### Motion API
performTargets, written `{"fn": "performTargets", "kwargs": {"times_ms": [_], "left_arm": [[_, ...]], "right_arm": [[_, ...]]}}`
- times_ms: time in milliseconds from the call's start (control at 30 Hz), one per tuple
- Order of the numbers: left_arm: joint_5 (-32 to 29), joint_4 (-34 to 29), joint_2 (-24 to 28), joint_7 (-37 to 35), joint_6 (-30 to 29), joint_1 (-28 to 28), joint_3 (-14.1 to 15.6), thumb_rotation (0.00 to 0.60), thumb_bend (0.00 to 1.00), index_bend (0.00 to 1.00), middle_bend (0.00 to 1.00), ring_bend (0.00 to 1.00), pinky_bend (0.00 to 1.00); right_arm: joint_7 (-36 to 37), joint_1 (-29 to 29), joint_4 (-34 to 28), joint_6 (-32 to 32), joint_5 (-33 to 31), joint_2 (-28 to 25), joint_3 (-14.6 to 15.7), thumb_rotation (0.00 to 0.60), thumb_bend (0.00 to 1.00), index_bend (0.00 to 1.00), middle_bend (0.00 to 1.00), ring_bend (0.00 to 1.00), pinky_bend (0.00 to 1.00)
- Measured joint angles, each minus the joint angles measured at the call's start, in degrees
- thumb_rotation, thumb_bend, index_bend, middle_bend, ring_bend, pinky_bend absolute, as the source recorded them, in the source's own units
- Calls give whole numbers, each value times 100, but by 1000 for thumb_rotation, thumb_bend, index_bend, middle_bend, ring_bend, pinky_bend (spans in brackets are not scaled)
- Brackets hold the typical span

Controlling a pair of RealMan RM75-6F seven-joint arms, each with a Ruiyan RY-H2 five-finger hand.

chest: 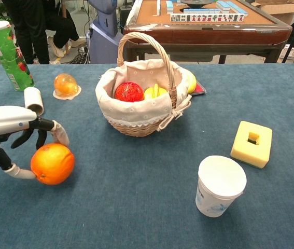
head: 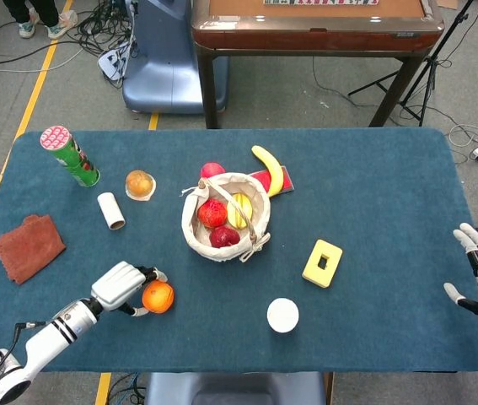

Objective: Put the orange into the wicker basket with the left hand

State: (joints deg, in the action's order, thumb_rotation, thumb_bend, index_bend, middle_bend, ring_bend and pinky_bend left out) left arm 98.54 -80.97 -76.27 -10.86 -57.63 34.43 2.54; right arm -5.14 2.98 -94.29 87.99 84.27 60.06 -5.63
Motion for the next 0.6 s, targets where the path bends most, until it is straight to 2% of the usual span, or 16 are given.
{"fn": "performTargets", "kwargs": {"times_ms": [167, 267, 600], "left_arm": [[-162, -125, 150, -272, -256, -30, -126, 600, 217, 521, 530, 525, 714], [-341, -186, 251, -434, -457, -43, -310, 600, 216, 514, 530, 520, 714], [-1194, -330, 238, -871, -770, 63, -1136, 600, 217, 512, 530, 505, 714]], "right_arm": [[19, 7, 22, -16, 11, 11, 3, 600, 134, 149, 138, 125, 268], [37, 14, 38, -31, 6, 18, 0, 600, 133, 148, 138, 124, 268], [74, 36, 93, -106, 15, 81, 28, 600, 134, 148, 138, 124, 268]]}}
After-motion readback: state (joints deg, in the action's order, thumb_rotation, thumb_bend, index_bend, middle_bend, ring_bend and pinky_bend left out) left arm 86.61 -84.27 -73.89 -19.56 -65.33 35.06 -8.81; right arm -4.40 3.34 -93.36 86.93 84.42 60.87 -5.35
